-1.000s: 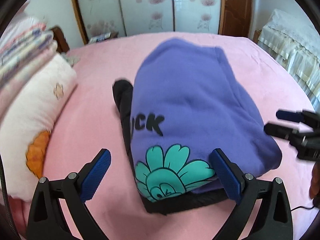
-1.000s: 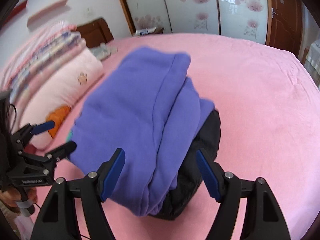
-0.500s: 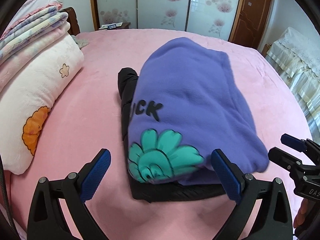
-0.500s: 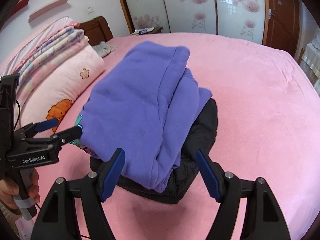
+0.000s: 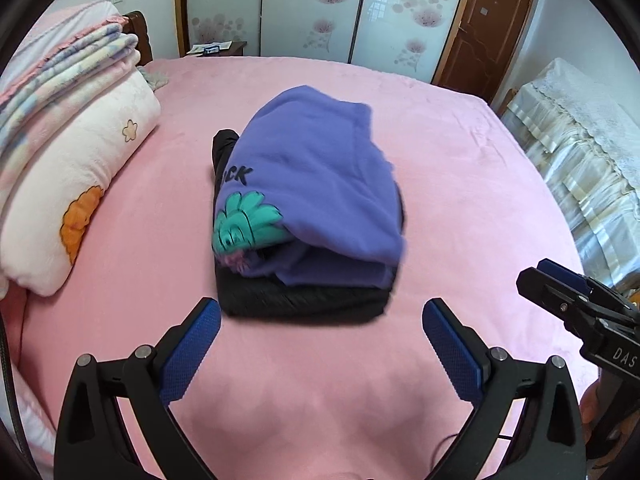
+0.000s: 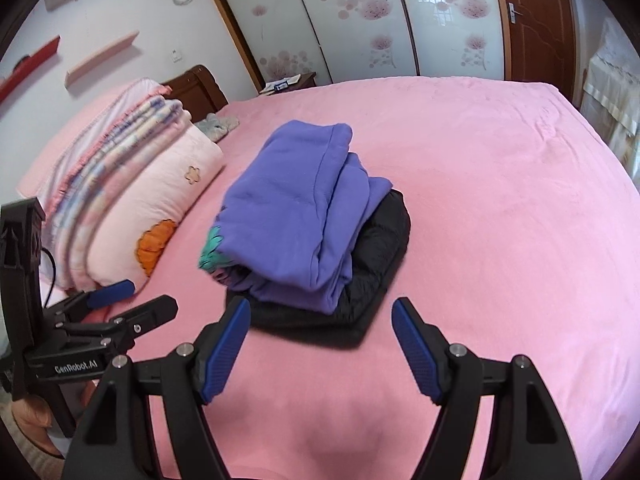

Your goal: Fold large clothes

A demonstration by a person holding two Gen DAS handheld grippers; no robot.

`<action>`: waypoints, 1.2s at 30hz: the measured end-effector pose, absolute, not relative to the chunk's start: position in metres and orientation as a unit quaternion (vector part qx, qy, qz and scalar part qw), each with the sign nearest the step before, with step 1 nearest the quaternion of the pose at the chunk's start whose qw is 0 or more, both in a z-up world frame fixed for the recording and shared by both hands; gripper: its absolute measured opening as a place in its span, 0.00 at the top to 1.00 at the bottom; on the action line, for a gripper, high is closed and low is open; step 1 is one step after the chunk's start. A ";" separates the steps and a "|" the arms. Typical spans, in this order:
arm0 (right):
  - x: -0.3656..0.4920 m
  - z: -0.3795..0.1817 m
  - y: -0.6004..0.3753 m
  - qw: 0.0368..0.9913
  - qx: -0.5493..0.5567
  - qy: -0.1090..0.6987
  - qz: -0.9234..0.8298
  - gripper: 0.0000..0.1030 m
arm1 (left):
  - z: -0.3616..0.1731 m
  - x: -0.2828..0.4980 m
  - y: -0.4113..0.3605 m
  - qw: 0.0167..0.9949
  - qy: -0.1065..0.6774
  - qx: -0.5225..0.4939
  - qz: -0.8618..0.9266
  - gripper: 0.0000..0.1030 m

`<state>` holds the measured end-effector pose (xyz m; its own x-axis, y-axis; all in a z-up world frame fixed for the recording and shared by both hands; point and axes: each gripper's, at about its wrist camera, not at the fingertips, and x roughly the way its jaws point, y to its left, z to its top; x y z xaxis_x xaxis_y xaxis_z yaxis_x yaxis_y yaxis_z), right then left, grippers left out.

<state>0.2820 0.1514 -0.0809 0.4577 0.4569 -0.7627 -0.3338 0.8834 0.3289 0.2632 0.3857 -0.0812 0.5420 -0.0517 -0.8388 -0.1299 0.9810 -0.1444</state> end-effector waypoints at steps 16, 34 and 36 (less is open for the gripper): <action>0.082 0.038 -0.030 0.844 0.050 0.472 0.251 0.29 | 0.034 0.058 0.200 0.874 0.468 -0.132 0.002 0.01; -0.033 0.065 -0.131 0.889 -0.028 0.418 0.183 0.29 | 0.071 -0.047 0.065 0.888 0.451 -0.091 0.004 0.01; -0.039 0.056 -0.131 0.893 -0.025 0.414 0.177 0.29 | 0.069 -0.047 0.062 0.890 0.448 -0.083 0.012 0.01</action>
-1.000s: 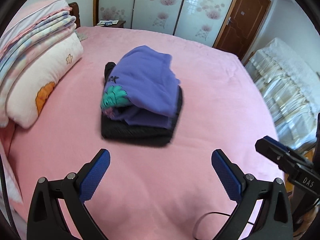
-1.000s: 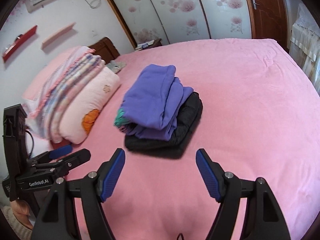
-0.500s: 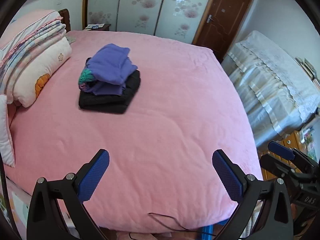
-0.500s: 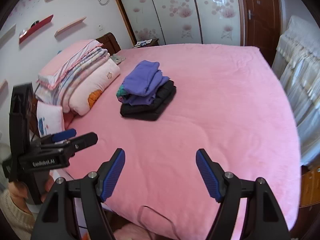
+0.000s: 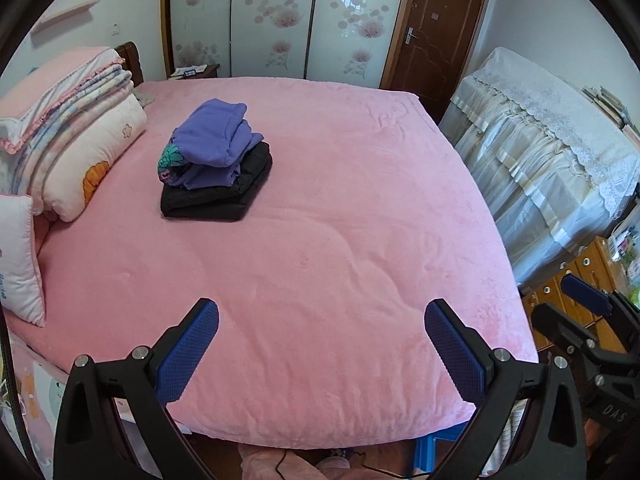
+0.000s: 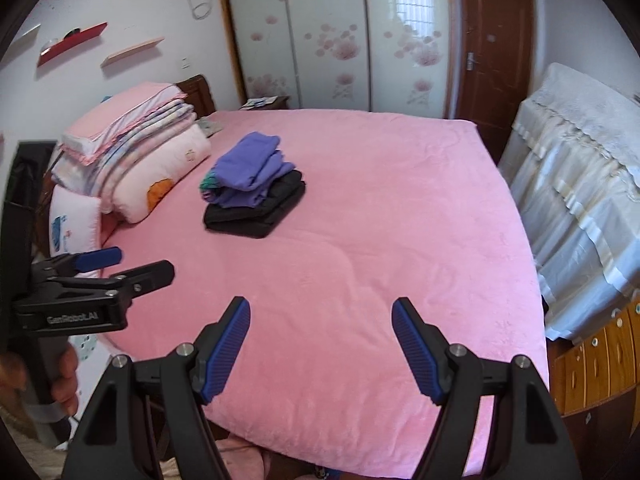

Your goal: Fold large clothes

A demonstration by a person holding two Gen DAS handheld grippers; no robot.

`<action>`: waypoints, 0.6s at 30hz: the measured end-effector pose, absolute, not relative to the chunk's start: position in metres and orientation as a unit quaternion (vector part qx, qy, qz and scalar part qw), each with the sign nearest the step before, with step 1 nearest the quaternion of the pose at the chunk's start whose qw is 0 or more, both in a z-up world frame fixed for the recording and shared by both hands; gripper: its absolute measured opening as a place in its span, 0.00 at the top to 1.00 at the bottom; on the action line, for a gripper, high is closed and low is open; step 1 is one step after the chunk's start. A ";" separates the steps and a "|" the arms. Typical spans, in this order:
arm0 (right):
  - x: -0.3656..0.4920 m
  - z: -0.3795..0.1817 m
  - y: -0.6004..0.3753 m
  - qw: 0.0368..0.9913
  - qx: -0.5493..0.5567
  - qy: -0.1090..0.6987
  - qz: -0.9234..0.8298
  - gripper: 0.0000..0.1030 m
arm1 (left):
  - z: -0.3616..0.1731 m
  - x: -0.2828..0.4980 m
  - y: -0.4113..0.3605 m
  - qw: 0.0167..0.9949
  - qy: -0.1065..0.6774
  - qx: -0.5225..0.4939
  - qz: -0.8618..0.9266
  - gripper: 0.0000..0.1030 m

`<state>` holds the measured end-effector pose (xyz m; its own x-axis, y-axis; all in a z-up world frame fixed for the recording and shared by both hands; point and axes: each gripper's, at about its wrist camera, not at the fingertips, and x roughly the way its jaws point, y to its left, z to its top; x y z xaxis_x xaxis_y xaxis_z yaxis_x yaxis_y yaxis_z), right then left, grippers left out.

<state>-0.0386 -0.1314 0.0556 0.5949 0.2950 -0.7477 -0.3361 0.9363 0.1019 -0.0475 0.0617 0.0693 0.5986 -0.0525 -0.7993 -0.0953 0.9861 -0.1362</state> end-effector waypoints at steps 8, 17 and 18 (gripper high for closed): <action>-0.043 0.015 -0.129 0.899 -0.019 0.413 0.142 0.28 | 0.042 -0.048 0.048 0.894 0.443 -0.053 0.048 0.01; -0.042 -0.004 -0.132 0.893 -0.021 0.435 0.115 0.28 | 0.012 -0.046 0.049 0.885 0.455 -0.066 0.069 0.01; -0.042 -0.004 -0.132 0.893 -0.023 0.435 0.114 0.28 | 0.011 -0.046 0.048 0.886 0.453 -0.064 0.072 0.01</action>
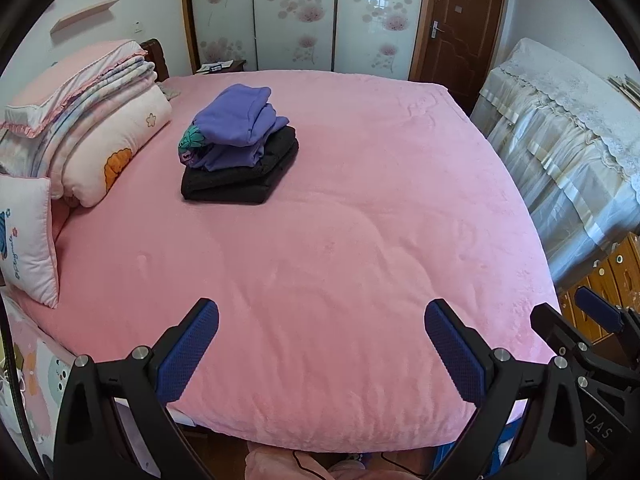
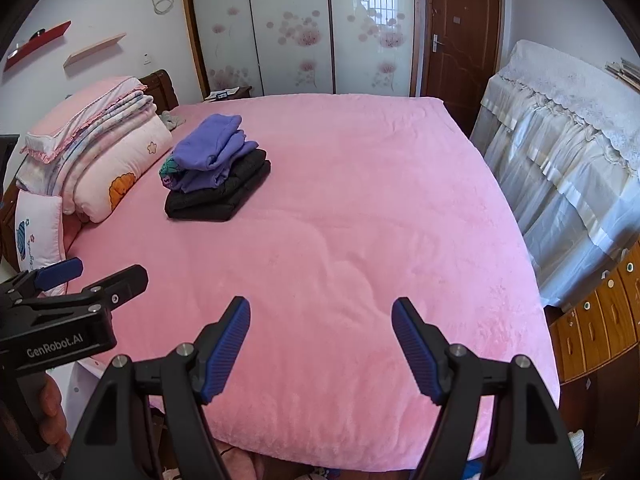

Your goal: Fold large clothes

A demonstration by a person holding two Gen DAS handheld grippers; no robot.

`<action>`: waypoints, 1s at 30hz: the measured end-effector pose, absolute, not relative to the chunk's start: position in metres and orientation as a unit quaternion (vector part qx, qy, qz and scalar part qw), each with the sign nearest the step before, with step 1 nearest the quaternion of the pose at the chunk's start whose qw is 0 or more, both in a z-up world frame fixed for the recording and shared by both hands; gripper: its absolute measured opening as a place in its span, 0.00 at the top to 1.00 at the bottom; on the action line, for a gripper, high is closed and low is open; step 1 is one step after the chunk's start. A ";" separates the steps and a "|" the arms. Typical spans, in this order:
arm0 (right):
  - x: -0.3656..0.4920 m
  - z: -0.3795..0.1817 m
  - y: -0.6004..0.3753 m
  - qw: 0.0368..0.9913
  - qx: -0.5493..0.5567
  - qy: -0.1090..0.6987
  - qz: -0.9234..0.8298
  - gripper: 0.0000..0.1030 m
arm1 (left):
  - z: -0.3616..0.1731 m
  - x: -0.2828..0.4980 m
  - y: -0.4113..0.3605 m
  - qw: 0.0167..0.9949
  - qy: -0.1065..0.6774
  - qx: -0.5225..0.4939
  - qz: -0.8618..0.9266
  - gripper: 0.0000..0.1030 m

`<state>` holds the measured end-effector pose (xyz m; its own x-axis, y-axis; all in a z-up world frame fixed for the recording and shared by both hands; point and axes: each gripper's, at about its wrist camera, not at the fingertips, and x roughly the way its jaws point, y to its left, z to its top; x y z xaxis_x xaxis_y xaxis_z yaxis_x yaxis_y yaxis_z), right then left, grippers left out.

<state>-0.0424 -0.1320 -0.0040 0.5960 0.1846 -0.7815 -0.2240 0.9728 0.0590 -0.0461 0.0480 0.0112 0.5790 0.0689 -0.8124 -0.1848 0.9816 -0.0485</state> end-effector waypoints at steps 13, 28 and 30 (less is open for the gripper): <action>-0.044 -0.006 -0.134 0.893 -0.023 0.433 0.116 0.28 | 0.002 -0.045 0.031 0.881 0.463 -0.058 0.073 0.01; -0.043 -0.008 -0.137 0.891 -0.026 0.434 0.128 0.28 | -0.001 -0.045 0.021 0.881 0.465 -0.049 0.068 0.01; -0.043 -0.008 -0.137 0.892 -0.025 0.434 0.127 0.28 | 0.000 -0.044 0.020 0.881 0.465 -0.047 0.067 0.01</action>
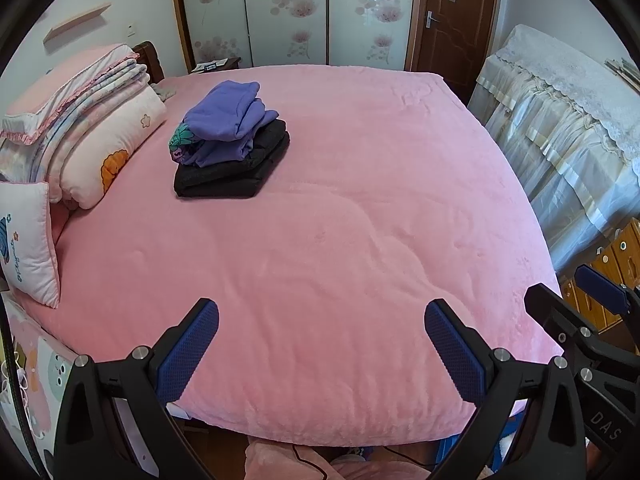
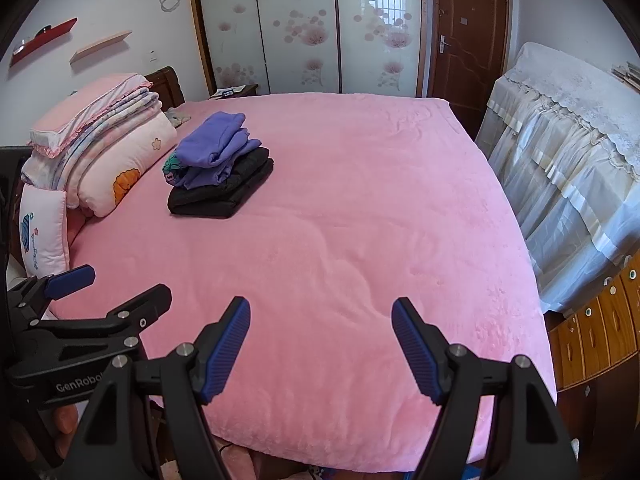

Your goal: Fold large clothes

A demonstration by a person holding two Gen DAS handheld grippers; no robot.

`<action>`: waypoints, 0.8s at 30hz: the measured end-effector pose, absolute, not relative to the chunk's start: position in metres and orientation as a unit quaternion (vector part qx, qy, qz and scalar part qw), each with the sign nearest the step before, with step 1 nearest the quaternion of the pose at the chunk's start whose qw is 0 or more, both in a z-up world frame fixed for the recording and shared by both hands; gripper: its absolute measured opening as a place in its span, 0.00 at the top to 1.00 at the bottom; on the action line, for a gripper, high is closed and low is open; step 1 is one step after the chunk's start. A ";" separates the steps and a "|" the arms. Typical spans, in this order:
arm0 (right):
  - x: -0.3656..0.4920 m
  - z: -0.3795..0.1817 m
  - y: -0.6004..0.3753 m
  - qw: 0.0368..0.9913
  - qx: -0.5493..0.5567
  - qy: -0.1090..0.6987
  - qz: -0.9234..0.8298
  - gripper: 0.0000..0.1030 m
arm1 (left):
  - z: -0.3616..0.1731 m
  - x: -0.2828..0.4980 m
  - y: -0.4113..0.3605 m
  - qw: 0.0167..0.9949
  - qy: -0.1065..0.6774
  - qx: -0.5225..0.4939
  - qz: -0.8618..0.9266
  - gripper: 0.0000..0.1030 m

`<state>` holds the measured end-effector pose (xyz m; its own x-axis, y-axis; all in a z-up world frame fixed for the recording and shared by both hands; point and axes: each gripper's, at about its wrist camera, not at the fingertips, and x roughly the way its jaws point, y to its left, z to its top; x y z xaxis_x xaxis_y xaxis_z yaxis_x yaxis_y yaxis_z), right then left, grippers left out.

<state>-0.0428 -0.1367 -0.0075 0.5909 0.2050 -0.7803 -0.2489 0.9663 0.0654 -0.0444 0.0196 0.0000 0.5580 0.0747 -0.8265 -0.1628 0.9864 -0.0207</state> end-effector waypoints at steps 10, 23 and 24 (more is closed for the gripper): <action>-0.039 -0.006 -0.141 0.889 -0.027 0.437 0.132 0.28 | 0.003 -0.042 0.015 0.884 0.461 -0.043 0.066 0.01; -0.037 -0.006 -0.143 0.889 -0.026 0.438 0.132 0.28 | 0.003 -0.041 0.015 0.883 0.462 -0.043 0.065 0.01; -0.038 -0.006 -0.142 0.889 -0.026 0.438 0.132 0.28 | 0.003 -0.042 0.015 0.884 0.462 -0.043 0.065 0.01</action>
